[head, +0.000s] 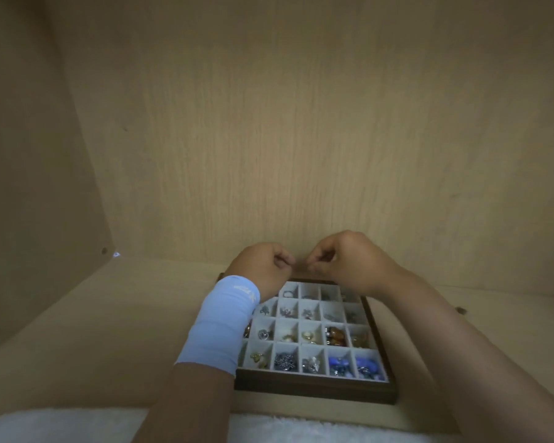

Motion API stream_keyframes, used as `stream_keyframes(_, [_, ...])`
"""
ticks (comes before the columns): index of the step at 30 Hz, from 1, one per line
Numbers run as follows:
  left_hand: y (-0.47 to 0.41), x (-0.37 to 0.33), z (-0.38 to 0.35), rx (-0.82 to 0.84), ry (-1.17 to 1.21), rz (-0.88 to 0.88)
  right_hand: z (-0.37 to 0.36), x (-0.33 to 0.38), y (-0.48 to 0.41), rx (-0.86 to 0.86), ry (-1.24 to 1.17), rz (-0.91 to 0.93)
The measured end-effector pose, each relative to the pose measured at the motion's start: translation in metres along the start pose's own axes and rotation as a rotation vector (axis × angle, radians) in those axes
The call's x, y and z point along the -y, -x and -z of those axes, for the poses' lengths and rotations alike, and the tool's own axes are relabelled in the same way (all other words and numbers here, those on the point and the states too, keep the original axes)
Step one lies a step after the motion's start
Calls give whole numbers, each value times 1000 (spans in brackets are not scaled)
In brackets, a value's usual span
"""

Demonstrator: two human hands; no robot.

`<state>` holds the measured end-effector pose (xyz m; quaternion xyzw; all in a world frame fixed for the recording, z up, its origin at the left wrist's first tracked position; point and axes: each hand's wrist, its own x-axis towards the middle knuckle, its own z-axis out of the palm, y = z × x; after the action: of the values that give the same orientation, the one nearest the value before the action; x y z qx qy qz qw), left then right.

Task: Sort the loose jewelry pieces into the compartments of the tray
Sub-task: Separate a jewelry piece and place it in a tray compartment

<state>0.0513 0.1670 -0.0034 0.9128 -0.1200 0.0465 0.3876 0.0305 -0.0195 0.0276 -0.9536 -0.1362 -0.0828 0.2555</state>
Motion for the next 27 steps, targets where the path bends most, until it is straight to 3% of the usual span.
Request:
stream_keyframes(7, [13, -54, -44, 115, 28, -218, 78, -91, 52, -198, 4, -151])
stream_keyframes(17, [-9, -119, -119, 195, -102, -217, 77, -165, 80, -45, 30, -376])
stream_keyframes(21, [-21, -128, -144, 149, -254, -139, 62, -171, 77, -40, 73, -378])
stream_keyframes(27, [-27, -131, -156, 174, -429, -148, 51, -166, 70, -44, 221, -242])
